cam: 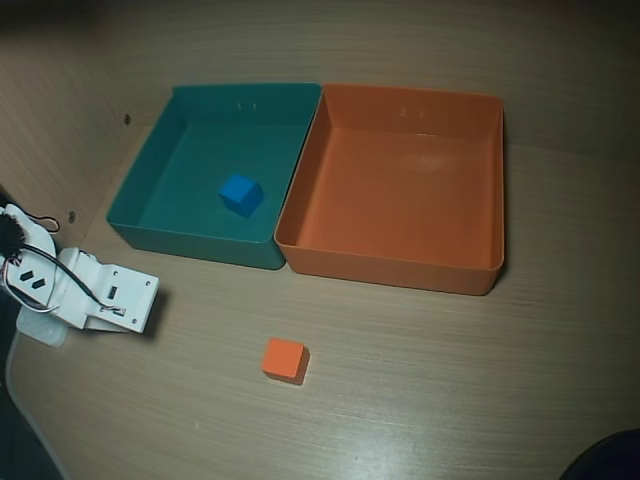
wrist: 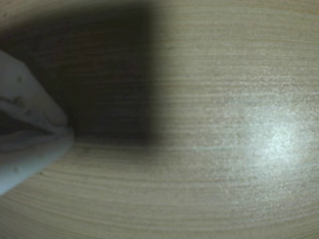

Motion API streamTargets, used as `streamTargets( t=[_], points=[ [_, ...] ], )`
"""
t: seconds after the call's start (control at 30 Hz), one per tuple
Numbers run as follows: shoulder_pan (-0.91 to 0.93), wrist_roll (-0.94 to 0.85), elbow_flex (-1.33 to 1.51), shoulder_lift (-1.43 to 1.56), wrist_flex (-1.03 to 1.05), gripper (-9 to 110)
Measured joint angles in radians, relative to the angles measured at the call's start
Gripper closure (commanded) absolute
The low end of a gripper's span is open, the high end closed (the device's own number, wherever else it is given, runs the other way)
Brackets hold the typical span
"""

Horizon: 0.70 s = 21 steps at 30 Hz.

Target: Grasp a cube and put it in the box.

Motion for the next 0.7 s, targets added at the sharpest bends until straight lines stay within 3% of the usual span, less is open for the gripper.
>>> streamTargets(
  t=[0.7],
  points=[
    [0.005, 0.0, -0.218, 0.0, 0.018, 107]
  ],
)
